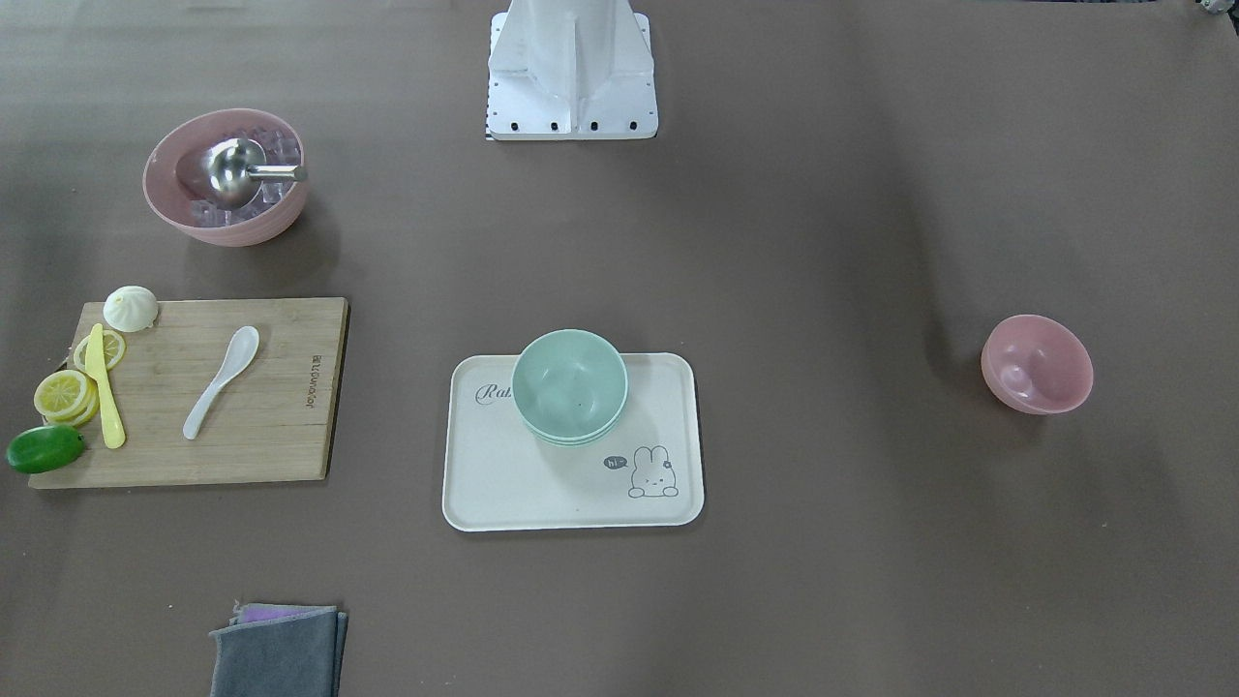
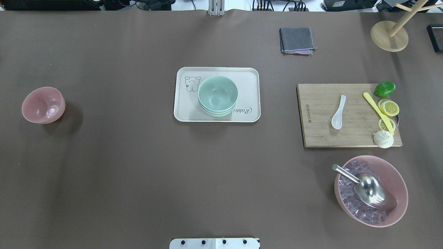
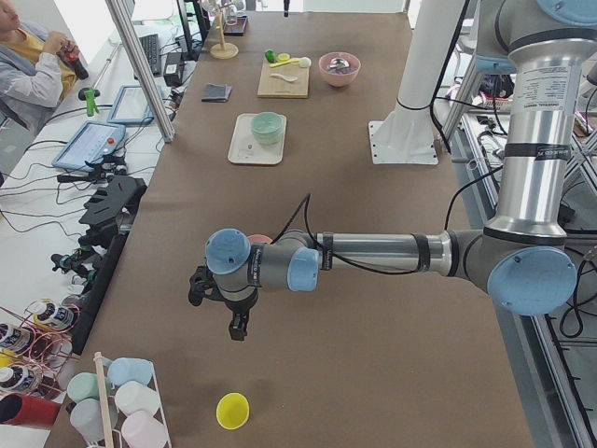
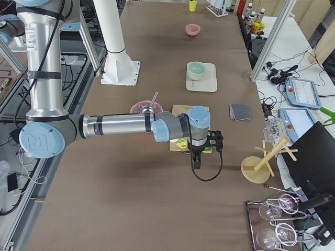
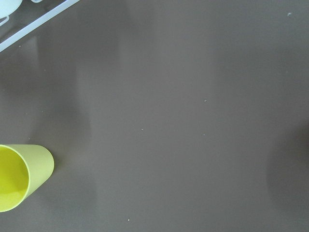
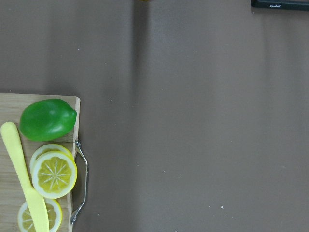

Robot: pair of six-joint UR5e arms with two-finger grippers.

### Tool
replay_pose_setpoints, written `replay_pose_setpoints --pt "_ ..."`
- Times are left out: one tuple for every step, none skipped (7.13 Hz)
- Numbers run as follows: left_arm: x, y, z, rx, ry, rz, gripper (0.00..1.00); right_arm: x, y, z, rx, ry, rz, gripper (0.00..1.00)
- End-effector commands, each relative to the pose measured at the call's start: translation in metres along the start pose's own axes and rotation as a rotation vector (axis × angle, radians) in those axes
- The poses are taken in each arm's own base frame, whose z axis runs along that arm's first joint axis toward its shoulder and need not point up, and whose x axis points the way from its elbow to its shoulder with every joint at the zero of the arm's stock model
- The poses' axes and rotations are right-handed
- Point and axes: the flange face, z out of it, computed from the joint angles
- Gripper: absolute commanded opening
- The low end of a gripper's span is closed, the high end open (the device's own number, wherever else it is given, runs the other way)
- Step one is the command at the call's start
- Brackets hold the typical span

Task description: Stack pink bowl on green and place spoon

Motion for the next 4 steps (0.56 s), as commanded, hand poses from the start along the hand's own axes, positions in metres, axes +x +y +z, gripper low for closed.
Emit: replay_pose_setpoints --pt "0.0023 -0.0012 -0.0025 0.007 -0.002 0.007 0.99 0.0008 0.0009 0.001 -0.003 -0.003 0.002 1.0" --pt "0.0034 0.0014 -0.0036 0.021 -0.002 0.024 0.99 0.0002 0.0008 0.0005 -0.002 -0.003 0.001 1.0" --pt "0.002 0.0026 -0.0021 0.051 -0.002 0.05 0.99 -0.0005 -0.0005 0.0001 -0.001 -0.005 0.0 1.0" --pt "0.001 0.0043 0.0006 0.053 -0.006 0.057 0.99 -0.0035 -0.0036 -0.0017 0.004 -0.003 -0.005 1.0"
